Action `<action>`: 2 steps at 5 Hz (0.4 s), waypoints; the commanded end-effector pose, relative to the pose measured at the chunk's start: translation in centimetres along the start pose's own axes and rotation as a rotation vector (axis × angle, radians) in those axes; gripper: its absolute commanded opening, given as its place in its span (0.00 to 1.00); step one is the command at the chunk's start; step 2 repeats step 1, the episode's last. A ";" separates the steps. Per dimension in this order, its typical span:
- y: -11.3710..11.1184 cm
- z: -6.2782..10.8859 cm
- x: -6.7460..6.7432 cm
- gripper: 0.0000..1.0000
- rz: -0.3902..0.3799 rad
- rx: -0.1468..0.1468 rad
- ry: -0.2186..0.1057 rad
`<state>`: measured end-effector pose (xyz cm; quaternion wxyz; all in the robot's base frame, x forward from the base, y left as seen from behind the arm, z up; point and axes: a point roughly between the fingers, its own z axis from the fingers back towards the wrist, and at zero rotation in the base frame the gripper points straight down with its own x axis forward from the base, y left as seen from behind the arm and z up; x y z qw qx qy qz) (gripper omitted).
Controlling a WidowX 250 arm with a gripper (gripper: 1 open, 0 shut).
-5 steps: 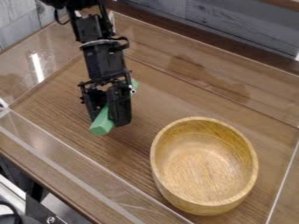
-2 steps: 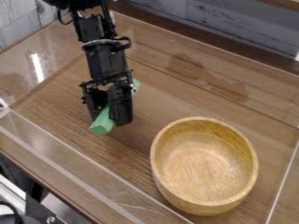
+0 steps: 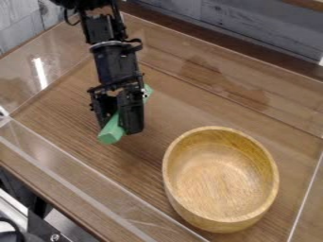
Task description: Remove the green block from inside the brown bowl and put it on the table
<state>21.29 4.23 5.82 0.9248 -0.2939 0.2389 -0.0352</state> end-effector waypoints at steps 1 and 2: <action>-0.6 1.0 0.3 0.00 -0.028 0.021 -0.020; -0.6 1.0 0.3 0.00 -0.028 0.021 -0.020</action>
